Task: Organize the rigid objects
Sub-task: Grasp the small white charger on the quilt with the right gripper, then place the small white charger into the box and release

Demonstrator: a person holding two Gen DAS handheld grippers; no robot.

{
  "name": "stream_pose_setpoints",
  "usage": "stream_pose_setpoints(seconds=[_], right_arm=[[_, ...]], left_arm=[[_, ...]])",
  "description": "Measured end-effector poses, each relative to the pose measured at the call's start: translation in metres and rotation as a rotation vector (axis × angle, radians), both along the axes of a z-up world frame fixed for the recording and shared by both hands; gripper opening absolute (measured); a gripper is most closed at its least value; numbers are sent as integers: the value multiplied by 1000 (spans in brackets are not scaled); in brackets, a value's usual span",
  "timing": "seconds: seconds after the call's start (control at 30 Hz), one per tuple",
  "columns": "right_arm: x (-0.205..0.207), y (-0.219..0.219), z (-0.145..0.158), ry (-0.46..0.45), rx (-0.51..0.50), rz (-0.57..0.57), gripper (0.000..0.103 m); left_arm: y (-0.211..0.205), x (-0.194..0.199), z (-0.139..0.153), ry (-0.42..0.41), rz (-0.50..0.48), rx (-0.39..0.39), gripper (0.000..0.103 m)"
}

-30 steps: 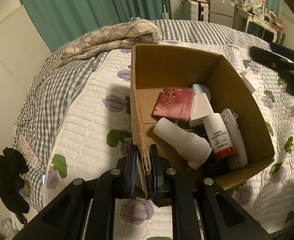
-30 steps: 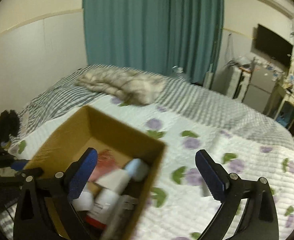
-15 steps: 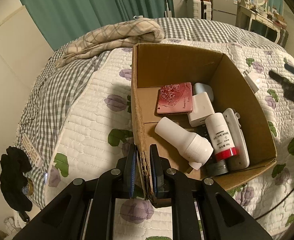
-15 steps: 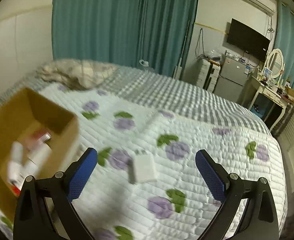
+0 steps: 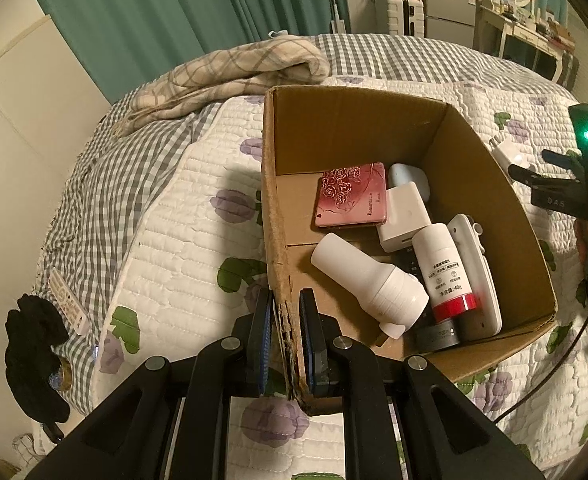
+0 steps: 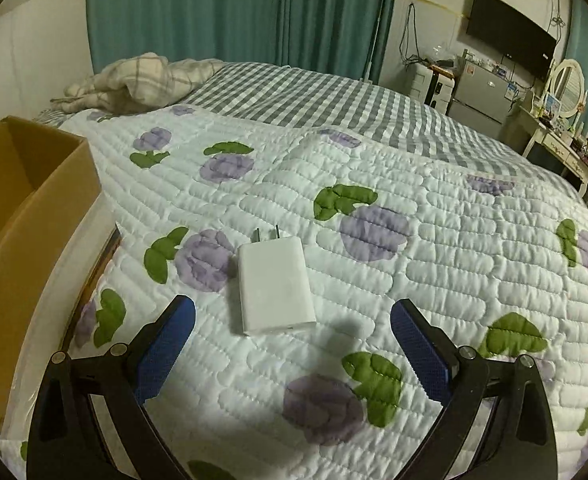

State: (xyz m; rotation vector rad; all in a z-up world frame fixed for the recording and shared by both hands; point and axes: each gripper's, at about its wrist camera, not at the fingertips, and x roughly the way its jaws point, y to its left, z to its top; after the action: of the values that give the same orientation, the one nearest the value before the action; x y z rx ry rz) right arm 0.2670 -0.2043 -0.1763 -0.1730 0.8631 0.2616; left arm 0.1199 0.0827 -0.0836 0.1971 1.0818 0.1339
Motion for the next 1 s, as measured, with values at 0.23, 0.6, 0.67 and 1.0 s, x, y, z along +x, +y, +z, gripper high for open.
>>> stream_pose_setpoints(seconds=[0.23,0.6,0.67,1.0], right_arm=[[9,3,-8,40,10,13,67],[-1,11,-5,3,-21,44,42],[-5,10,-1,-15,-22,41,41],[-28,15,24,-115,-65,22,40]], left_arm=[[-2,0,0,0,-3,10,12],[-2,-1,0,1,-4,14,12],[-2,-1,-1,1,-6,20,12],[-4,-2,-1,3,-11,32,12]])
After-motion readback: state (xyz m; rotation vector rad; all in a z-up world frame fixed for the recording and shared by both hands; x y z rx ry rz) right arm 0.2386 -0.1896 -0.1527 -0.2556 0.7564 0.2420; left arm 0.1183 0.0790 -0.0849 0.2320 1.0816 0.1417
